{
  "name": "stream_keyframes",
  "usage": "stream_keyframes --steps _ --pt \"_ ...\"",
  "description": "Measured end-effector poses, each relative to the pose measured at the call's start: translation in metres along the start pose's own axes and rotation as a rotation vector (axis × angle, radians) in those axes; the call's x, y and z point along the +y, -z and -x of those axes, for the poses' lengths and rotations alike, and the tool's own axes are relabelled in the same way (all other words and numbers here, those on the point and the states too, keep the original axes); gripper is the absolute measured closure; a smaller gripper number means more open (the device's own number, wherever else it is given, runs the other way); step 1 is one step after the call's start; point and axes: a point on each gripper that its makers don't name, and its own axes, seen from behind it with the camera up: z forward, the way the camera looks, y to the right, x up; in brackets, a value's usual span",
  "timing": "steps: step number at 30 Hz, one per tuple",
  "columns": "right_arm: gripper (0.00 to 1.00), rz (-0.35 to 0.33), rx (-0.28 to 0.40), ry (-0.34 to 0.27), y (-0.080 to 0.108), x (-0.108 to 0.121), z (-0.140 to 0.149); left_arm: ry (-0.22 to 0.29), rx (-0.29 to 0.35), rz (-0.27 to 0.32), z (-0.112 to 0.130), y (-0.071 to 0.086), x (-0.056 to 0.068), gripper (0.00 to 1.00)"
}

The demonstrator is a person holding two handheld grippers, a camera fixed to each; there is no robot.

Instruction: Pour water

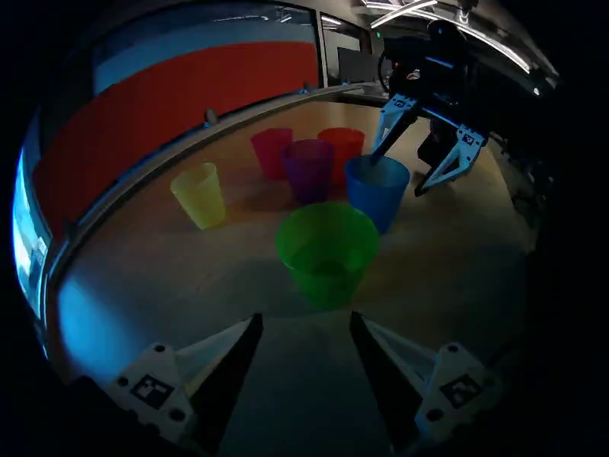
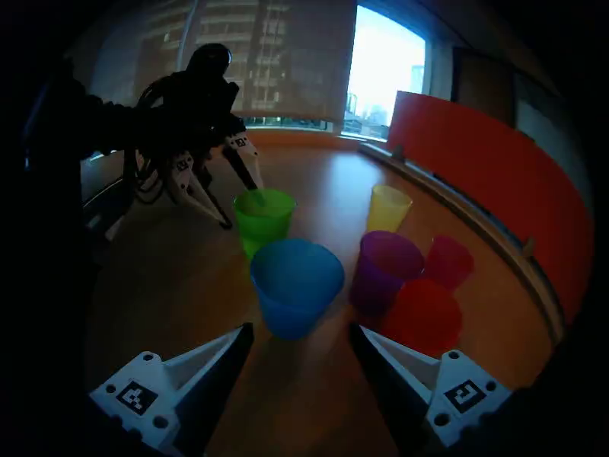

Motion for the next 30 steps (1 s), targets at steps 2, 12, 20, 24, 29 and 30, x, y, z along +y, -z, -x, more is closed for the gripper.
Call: stream_keyframes --steps 2,12,20,24,29,30 --pt "0.03 0.007 -0.001 -0.002 0.004 0.000 0.001 0.001 -0.001 -0.010 0.002 0.004 -0.001 0.16" --pt "0.02 0.054 -0.008 -0.035 0.026 0.001 0.014 0.006 -0.002 -0.054 0.008 0.022 -0.004 0.15" --pt "0.02 0.102 0.021 -0.114 0.037 0.007 0.009 0.044 0.040 -0.115 0.004 0.033 -0.011 0.15" --pt "0.02 0.133 0.024 -0.151 0.044 0.009 0.009 0.082 0.057 -0.166 0.007 0.040 -0.019 0.15" --pt "0.02 0.184 0.015 -0.207 0.052 0.013 0.013 0.139 0.080 -0.217 0.011 0.047 -0.028 0.15" --pt "0.02 0.196 0.013 -0.218 0.053 0.014 0.014 0.149 0.085 -0.227 0.012 0.048 -0.029 0.15"
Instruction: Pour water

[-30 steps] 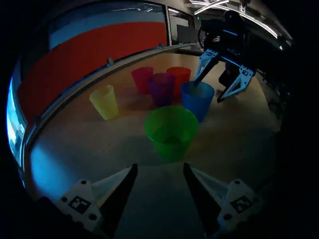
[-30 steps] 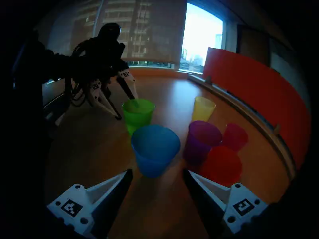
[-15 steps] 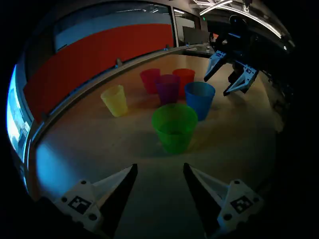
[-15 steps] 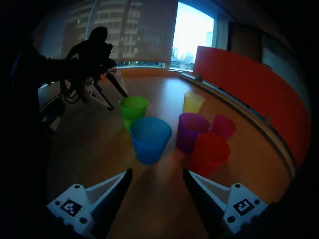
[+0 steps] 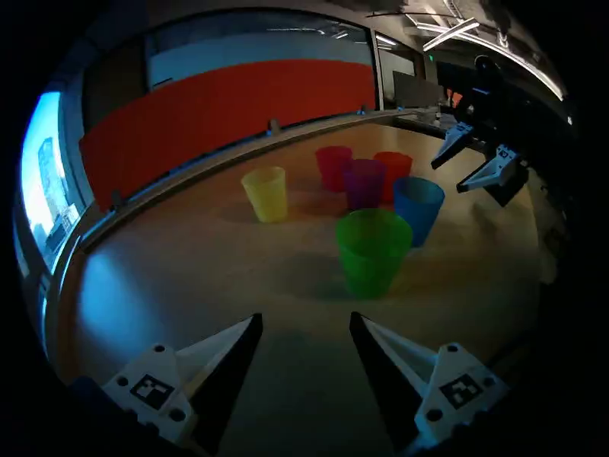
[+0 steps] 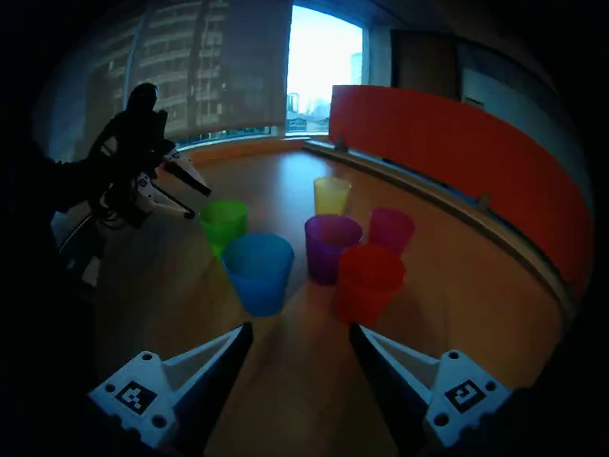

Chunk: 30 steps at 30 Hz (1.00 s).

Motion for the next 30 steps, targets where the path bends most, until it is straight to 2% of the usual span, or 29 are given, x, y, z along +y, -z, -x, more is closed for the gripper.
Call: stream_keyframes --steps 9,15,18,23,30 --pt "0.02 0.107 -0.015 -0.074 0.007 0.012 0.003 0.061 0.035 -0.097 -0.006 0.009 -0.021 0.15" --pt "0.02 0.165 -0.020 -0.118 0.010 0.018 0.006 0.106 0.081 -0.136 -0.013 0.012 -0.027 0.16" --pt "0.02 0.188 -0.022 -0.135 0.011 0.021 0.007 0.111 0.090 -0.160 -0.015 0.014 -0.032 0.16" --pt "0.02 0.225 -0.013 -0.147 0.014 0.026 0.006 0.123 0.105 -0.189 -0.019 0.015 -0.038 0.15" --pt "0.02 0.289 0.029 -0.161 0.020 0.034 0.000 0.179 0.156 -0.223 -0.024 0.016 -0.046 0.15"
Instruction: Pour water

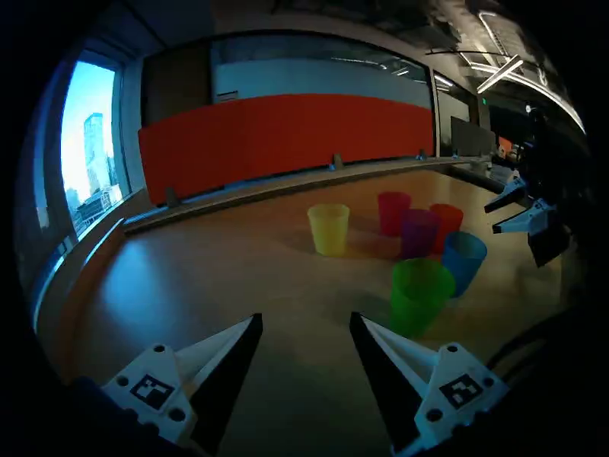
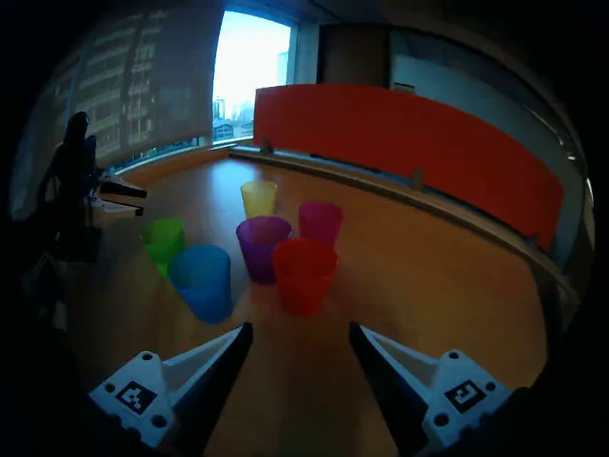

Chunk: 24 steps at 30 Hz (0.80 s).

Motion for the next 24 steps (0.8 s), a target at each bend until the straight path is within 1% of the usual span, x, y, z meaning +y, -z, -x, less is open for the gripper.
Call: stream_keyframes --steps 5,9,12,15,18,21,24 --pt "0.02 0.040 0.047 -0.018 0.002 0.007 -0.007 0.036 0.043 -0.035 -0.008 0.001 -0.009 0.15" --pt "0.02 0.087 0.092 -0.022 0.003 0.016 -0.015 0.060 0.085 -0.071 -0.017 0.003 -0.018 0.16" --pt "0.02 0.127 0.133 -0.025 0.005 0.025 -0.021 0.077 0.122 -0.093 -0.024 0.006 -0.022 0.16" --pt "0.02 0.168 0.173 -0.028 0.007 0.034 -0.029 0.081 0.155 -0.114 -0.032 0.009 -0.025 0.16" --pt "0.02 0.207 0.219 -0.037 0.010 0.043 -0.039 0.075 0.187 -0.143 -0.040 0.013 -0.031 0.16" --pt "0.02 0.238 0.266 -0.047 0.014 0.051 -0.049 0.068 0.218 -0.167 -0.049 0.016 -0.033 0.16" --pt "0.02 0.276 0.305 -0.059 0.018 0.061 -0.057 0.070 0.248 -0.180 -0.056 0.019 -0.033 0.16"
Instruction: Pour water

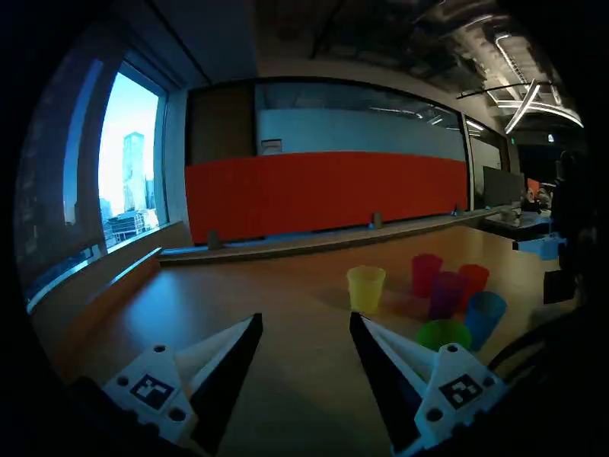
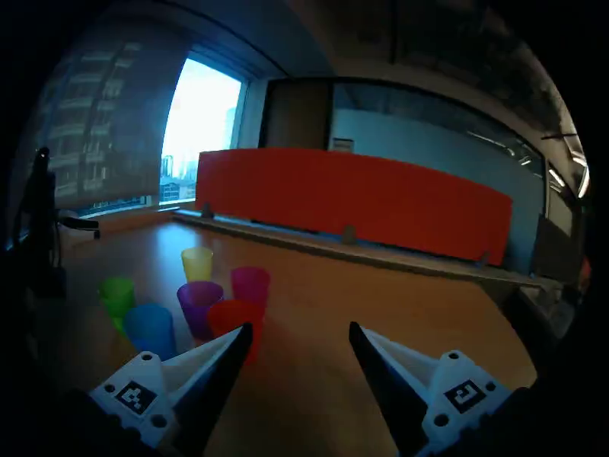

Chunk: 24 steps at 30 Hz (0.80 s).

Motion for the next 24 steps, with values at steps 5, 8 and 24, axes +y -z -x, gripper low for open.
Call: stream_keyframes --steps 5,8,24 --pt "0.02 0.052 0.058 -0.021 -0.002 0.014 -0.014 0.014 0.049 -0.016 -0.013 0.001 0.001 0.16" --pt "0.02 0.087 0.100 -0.038 -0.003 0.022 -0.025 0.016 0.076 -0.026 -0.019 0.001 0.001 0.16" --pt "0.02 0.265 0.266 -0.068 0.007 0.052 -0.062 0.120 0.196 -0.083 -0.048 -0.001 -0.002 0.16"
